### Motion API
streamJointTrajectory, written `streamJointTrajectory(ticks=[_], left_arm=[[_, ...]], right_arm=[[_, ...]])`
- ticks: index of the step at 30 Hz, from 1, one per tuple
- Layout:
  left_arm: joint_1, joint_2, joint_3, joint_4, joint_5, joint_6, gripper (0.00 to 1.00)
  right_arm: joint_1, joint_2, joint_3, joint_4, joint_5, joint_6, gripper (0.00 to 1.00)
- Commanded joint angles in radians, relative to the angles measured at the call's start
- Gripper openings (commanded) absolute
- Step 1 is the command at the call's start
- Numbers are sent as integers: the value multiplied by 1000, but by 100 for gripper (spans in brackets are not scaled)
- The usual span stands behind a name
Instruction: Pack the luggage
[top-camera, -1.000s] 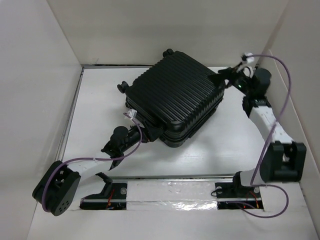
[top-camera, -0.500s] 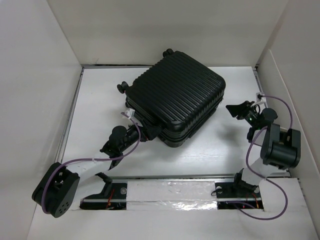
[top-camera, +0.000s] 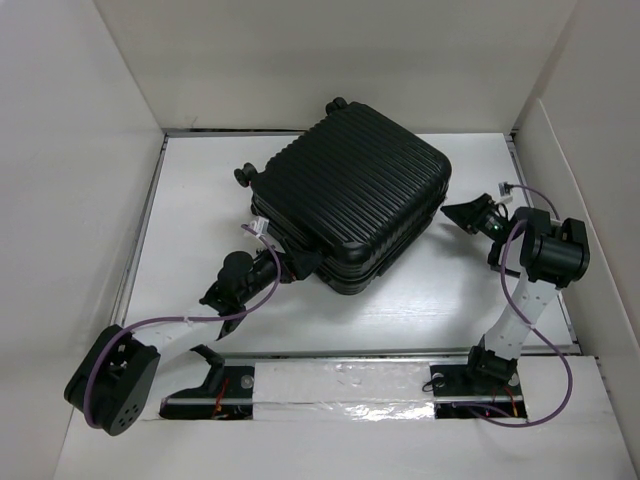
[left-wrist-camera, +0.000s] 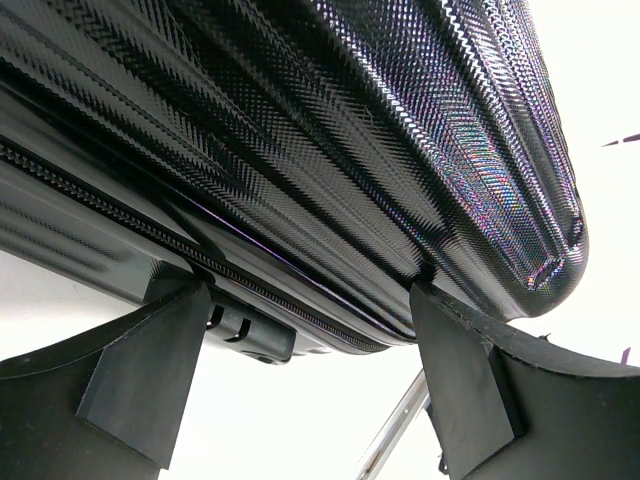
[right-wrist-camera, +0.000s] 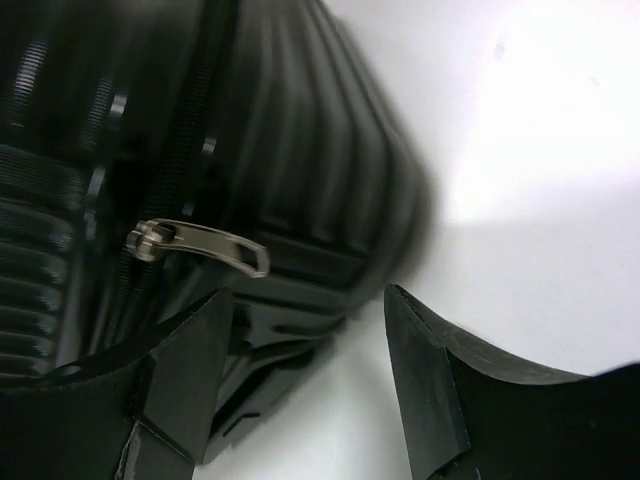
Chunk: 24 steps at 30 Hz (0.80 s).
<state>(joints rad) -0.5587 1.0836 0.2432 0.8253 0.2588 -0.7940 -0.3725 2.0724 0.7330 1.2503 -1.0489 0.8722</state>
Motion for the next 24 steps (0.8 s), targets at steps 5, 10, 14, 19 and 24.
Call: streamJointTrajectory(ticks=[5,10,14,19,24], left_arm=[[11,-28,7,75,-33,4,79],[11,-48,4,52,-70,15,79],[11,-31,11,54,-69,18,79],[11,-24,13,54,-66,21,78],[20,-36,10,51,-62,16,78]], right_arm=[[12,12,118,560,-71,21,69],[12,-11,147,560,-91,11,69],[24,24,200,561,-148,46,65],[78,43,224,560,-204,60,58],[87,-37,76,560,-102,5,51]])
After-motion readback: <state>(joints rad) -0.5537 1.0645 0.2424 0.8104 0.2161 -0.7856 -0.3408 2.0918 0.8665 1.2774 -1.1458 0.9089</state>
